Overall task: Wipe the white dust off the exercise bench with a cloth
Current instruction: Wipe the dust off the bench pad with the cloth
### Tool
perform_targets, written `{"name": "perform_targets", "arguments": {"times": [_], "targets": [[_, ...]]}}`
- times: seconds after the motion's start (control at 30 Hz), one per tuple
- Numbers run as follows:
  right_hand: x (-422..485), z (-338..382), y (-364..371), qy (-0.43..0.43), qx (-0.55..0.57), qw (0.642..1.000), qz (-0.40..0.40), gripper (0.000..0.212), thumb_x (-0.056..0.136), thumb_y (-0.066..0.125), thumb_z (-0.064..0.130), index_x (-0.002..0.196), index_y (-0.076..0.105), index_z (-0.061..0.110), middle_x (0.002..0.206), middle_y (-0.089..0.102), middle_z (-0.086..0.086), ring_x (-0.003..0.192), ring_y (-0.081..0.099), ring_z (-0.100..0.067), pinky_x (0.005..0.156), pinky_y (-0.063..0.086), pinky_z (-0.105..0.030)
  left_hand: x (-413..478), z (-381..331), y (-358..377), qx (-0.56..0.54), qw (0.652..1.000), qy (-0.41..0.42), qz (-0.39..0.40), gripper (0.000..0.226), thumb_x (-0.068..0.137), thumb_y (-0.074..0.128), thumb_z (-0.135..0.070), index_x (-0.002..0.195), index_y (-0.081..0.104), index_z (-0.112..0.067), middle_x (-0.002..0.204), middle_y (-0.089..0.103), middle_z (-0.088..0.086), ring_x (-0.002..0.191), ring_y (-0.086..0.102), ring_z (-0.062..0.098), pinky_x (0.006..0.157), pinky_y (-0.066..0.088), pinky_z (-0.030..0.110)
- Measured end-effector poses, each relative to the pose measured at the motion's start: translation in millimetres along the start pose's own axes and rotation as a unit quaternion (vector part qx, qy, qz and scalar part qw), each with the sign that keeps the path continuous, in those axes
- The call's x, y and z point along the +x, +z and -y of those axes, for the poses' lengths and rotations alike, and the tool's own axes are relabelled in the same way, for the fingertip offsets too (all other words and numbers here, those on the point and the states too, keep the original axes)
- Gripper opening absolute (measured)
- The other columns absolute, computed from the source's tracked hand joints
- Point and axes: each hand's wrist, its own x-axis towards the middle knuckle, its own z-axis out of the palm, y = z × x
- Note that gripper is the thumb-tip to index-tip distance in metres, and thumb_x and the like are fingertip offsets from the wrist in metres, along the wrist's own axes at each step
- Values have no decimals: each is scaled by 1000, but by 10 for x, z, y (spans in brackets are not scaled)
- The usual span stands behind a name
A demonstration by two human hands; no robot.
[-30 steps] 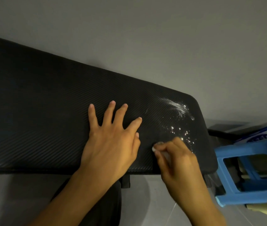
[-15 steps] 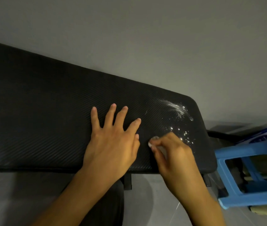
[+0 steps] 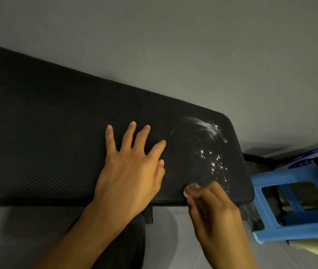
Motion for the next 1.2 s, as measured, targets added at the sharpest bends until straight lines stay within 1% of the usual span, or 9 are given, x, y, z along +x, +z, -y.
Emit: {"name": "perform_targets", "arguments": {"times": [0.07, 0.2, 0.27, 0.37, 0.53, 0.63, 0.83, 1.03, 1.2], "targets": [[33, -42, -13, -6, 10, 1000, 12, 11, 87, 74, 13, 96, 72, 19, 91, 55, 10, 77, 58, -3, 69, 48, -13, 8, -2, -5, -6, 1000, -1, 7, 50, 98, 38, -42, 141, 58, -27, 154, 47, 17, 148, 34, 41, 116, 18, 75], [649, -198, 110, -17, -36, 999, -7, 11, 98, 62, 16, 104, 70, 13, 99, 56, 1, 78, 61, -19, 69, 54, -41, 9, 5, -15, 1, 1000, 3, 15, 52, 98, 35, -44, 141, 58, -27, 154, 47, 16, 149, 33, 41, 117, 17, 74], [1017, -257, 169, -4, -52, 998, -22, 17, 99, 60, 17, 109, 70, 9, 107, 59, -7, 85, 63, -28, 75, 54, -49, 7, 9, -15, 3, 1000, 5, 12, 49, 99, 38, -43, 142, 58, -28, 155, 46, 16, 149, 32, 41, 117, 16, 74], [1164, -228, 180, 4, -62, 998, -16, 21, 101, 57, 18, 113, 70, 7, 113, 59, -8, 91, 63, -27, 81, 55, -46, 11, 13, -10, -7, 1000, 4, 7, 46, 100, 45, -41, 142, 58, -28, 156, 46, 16, 150, 31, 41, 117, 15, 74], [345, -58, 70, -2, -37, 999, 3, 11, 94, 66, 13, 104, 68, 18, 95, 53, 5, 74, 56, -10, 64, 52, -33, 22, 11, 0, -8, 1000, -3, 6, 52, 97, 35, -44, 140, 60, -28, 153, 48, 16, 147, 35, 41, 116, 17, 75], [229, -119, 30, 9, -13, 1000, 9, 11, 91, 69, 15, 101, 70, 18, 95, 56, 4, 76, 61, -13, 65, 56, -39, 21, 6, 0, -9, 1000, -3, 4, 52, 96, 36, -45, 140, 60, -29, 153, 48, 17, 147, 35, 42, 116, 17, 75], [925, -278, 155, 39, -42, 998, -40, 18, 99, 61, 21, 110, 71, 11, 105, 59, -2, 84, 61, -19, 76, 55, -44, 6, 13, -13, -13, 1000, 6, 6, 50, 97, 38, -46, 140, 60, -33, 155, 46, 16, 149, 32, 40, 117, 16, 74], [151, -98, 45, 5, 0, 1000, -10, 10, 93, 68, 12, 101, 69, 18, 92, 51, 8, 78, 53, -3, 68, 46, -16, 12, -2, 35, -4, 1000, 12, -13, 44, 100, 40, -43, 136, 63, -34, 152, 49, 18, 147, 36, 43, 116, 17, 75], [326, -218, 104, 9, -7, 1000, -21, 9, 95, 66, 17, 103, 70, 16, 97, 56, 3, 79, 59, -13, 68, 53, -36, 32, -87, 76, 10, 1000, 17, -22, 40, 92, 58, -37, 130, 69, -31, 145, 55, 22, 140, 45, 48, 110, 27, 78]]}}
